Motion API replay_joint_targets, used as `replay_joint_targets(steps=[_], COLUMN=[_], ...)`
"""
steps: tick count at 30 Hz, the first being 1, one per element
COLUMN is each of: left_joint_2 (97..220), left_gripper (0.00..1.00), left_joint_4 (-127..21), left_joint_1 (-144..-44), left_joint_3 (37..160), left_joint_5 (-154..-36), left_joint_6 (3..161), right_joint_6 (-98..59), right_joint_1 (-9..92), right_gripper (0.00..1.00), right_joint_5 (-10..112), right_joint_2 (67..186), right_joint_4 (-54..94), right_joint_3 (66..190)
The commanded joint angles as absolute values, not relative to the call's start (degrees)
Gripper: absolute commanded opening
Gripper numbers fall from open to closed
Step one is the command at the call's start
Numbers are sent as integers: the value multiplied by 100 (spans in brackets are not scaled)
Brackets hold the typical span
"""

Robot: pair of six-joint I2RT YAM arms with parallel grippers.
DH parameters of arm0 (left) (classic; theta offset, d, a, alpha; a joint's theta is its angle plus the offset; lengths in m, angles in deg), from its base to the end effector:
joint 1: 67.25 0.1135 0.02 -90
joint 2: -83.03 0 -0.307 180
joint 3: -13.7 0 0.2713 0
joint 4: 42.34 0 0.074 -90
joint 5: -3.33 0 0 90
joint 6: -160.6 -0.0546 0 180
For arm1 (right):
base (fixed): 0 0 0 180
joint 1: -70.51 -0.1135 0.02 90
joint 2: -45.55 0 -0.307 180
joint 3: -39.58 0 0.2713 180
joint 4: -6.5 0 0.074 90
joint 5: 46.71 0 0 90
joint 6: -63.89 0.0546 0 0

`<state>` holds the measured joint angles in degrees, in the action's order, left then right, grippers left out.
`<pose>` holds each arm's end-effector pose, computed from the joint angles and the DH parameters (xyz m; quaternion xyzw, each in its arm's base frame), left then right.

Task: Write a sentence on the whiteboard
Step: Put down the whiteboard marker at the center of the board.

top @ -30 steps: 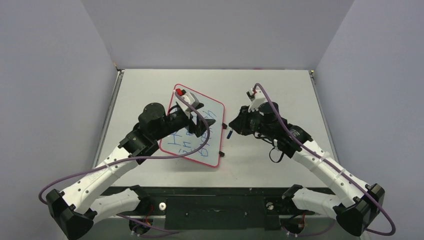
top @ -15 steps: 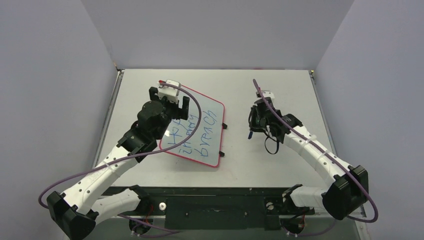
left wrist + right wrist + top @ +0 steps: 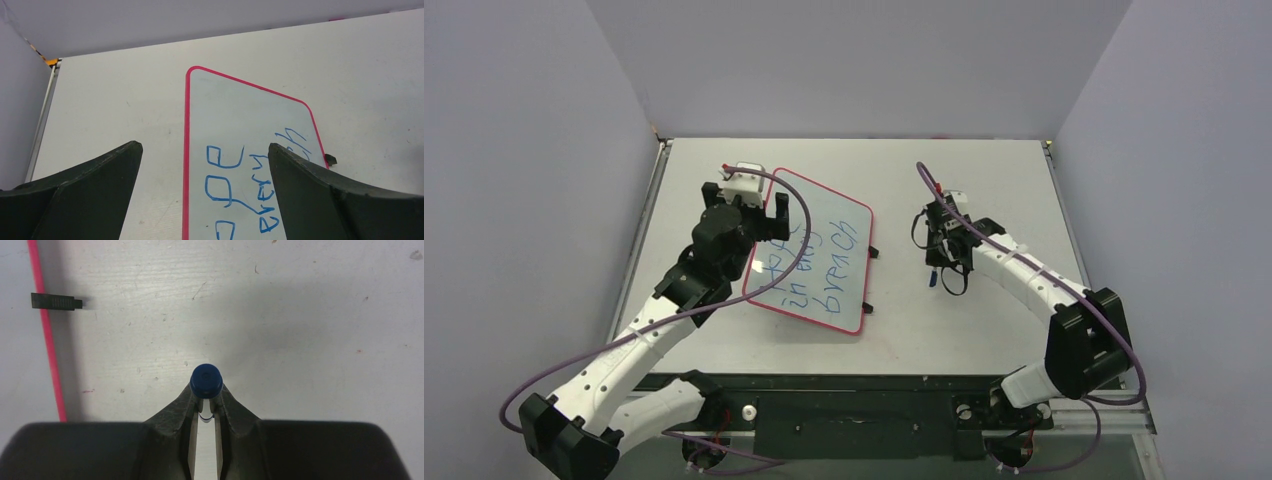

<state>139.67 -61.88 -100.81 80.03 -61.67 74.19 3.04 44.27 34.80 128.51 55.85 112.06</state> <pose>0.2130 -0.1136 0.3945 0.0586 0.7577 -0.0432 0.6485 0.2847 0.1314 0.2582 0.0437 0.9621 0.0573 0.2630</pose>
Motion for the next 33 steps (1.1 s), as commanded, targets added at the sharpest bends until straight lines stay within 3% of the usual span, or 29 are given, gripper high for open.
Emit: replay_joint_targets(steps=[1, 6, 11, 15, 20, 23, 25, 33], left_joint_2=[13753, 13810, 13796, 13782, 13761, 13769, 13764, 13746], left_gripper=[97, 97, 97, 97, 97, 97, 97, 97], left_joint_4=[-5862, -5902, -5915, -5913, -5897, -5898, -5905, -5927], left_joint_1=[-10030, -10012, -10001, -10003, -10003, -10003, -10003, -10002], left_joint_3=[7901, 7945, 7942, 7943, 7920, 7919, 7923, 7937], left_joint_5=[-6329, -6368, -6406, -6417, -6441, -6456, -6460, -6491], left_joint_6=[7511, 7512, 7487, 7482, 7460, 7456, 7456, 7451], right_joint_6=[248, 286, 282, 300, 338, 314, 277, 15], right_joint_1=[4566, 4652, 4678, 4679, 4679, 4663, 4629, 4227], right_gripper=[2, 16, 22, 42, 58, 76, 83, 86], right_joint_5=[3348, 3294, 3268, 3223, 3036, 3004, 3010, 2841], right_joint_2=[12901, 12858, 12801, 12738, 12527, 12287, 12111, 11062], right_joint_4=[5352, 5300, 5302, 5300, 5301, 5291, 5268, 4910], right_joint_3=[11116, 11044, 11016, 10996, 10954, 10972, 10998, 11131])
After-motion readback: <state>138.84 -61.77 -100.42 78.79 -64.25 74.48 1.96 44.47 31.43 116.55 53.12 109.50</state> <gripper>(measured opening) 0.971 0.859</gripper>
